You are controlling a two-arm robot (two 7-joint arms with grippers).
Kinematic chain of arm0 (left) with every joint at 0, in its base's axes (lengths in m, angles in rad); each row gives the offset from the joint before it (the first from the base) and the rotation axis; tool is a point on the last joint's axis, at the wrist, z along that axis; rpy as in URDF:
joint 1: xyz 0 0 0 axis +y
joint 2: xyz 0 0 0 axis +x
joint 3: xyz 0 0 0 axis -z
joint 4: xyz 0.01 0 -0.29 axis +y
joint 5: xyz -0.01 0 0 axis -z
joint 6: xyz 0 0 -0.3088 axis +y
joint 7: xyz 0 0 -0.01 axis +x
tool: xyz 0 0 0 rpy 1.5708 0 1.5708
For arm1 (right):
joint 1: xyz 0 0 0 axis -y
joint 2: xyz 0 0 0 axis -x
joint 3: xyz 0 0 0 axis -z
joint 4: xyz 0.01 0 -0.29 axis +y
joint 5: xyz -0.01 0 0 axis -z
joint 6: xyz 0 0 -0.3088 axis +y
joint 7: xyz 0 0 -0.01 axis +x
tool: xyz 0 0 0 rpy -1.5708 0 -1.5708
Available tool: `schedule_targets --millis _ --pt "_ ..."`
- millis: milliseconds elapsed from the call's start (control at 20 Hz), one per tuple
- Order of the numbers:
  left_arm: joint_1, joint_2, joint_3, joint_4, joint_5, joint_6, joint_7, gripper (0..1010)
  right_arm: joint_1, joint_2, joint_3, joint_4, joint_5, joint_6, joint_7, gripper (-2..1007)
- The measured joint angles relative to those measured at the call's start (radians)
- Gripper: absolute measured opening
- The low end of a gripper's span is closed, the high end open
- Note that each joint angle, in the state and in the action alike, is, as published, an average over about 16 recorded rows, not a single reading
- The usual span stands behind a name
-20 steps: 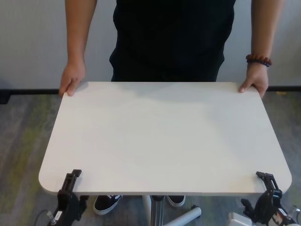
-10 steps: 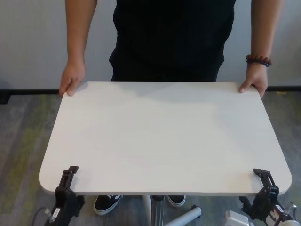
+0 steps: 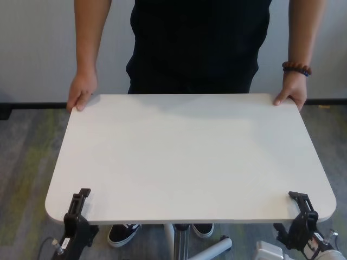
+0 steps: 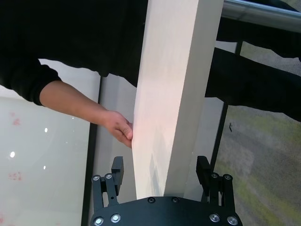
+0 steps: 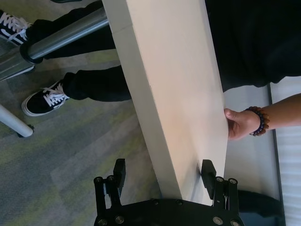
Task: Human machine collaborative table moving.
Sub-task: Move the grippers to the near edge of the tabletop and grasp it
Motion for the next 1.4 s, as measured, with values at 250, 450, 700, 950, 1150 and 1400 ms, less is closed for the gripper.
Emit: schedule_targets --millis 250,450,700,950,1150,1400 --pt "-0.001 -0.001 0.0 0.002 0.0 -0.003 0.005 1002 0.015 -0.01 -0.009 0.019 -0.037 -0.005 0.002 998" --pt "0.0 -0.001 0.0 0.001 0.0 -0.003 0.004 1002 0.028 -0.017 -0.02 0.033 -0.075 -0.008 0.0 998" --pt "0.0 0.0 0.001 0.0 0.0 -0.003 0.004 1002 0.043 -0.026 -0.034 0.047 -0.125 -0.01 -0.008 999" --pt "0.0 0.001 0.001 0.0 0.0 -0.002 0.003 1002 0.057 -0.036 -0.042 0.06 -0.17 -0.013 -0.019 998" --pt "0.0 0.001 0.002 0.0 0.0 -0.002 0.002 1002 0.064 -0.043 -0.042 0.068 -0.195 -0.017 -0.028 998" --pt "0.0 0.001 0.002 0.0 0.0 -0.002 0.002 1002 0.069 -0.052 -0.038 0.077 -0.219 -0.023 -0.037 998"
